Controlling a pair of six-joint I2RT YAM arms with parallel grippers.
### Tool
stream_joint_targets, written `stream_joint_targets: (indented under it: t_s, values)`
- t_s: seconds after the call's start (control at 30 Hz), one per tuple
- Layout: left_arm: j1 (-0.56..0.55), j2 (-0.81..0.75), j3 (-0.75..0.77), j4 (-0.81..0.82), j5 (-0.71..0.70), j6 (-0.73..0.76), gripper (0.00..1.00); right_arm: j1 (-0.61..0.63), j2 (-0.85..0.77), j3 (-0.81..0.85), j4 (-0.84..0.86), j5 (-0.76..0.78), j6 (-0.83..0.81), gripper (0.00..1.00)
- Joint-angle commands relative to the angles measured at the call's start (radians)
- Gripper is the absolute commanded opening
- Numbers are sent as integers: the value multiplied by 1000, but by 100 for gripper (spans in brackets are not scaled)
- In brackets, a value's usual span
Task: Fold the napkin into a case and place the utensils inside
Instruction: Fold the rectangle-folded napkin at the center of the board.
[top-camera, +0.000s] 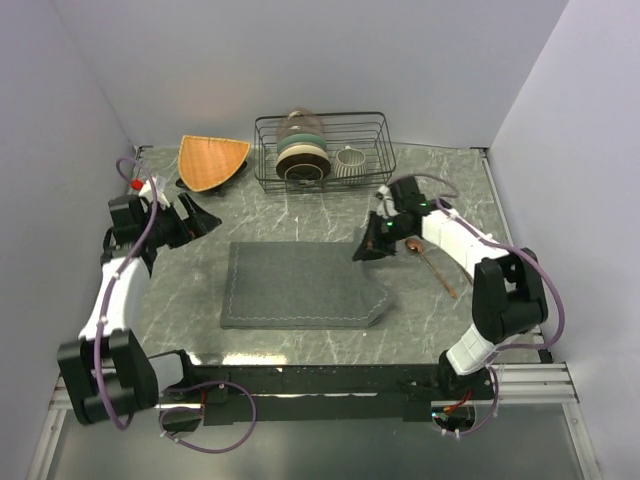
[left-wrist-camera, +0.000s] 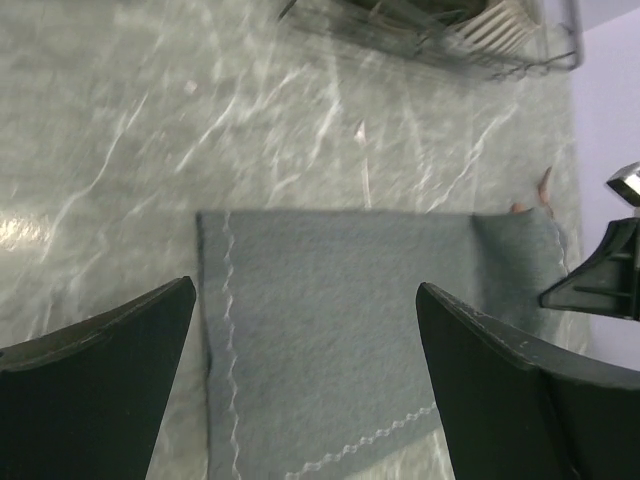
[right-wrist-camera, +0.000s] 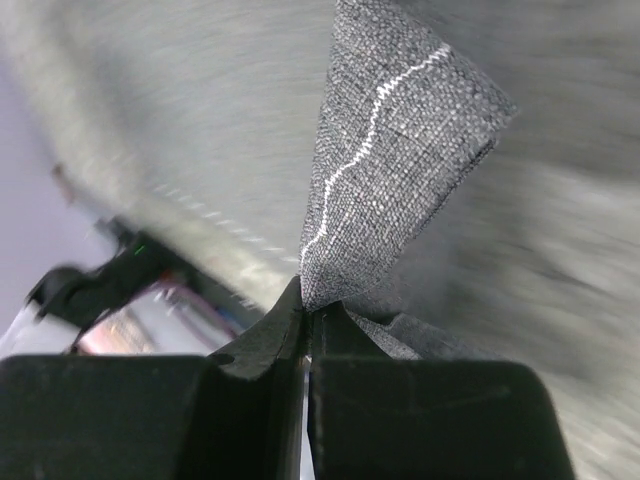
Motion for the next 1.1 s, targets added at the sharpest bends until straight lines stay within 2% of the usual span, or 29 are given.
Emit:
stream_joint_targets:
  t_s: [0.0,0.2,0.37,0.53,0.67,0.83,0.93,1.07]
  values:
    - [13,93,165,-238,-12,132,99,105,54,86,123,-103,121,0]
    - [38,141,225,-343,-27,182,99,220,196,161,238,-119,271,0]
    - [62,117,193,-360,-41,192,99,314,288,230,309,-118,368,0]
    - [70,71,163,-370,-57,234,99,329,327,246,324,-130,396,0]
    - [70,55,119,-352,-17,261,99,288,247,185,235,-106,272,0]
    - [69,71,59,-272,35,222,99,121,86,59,68,-43,122,0]
    - [58,113,50,-235,51,200,99,30,45,5,-35,-4,13,0]
    - [10,164,39,-215,34,182,96,-30,37,-9,-104,104,-91,0]
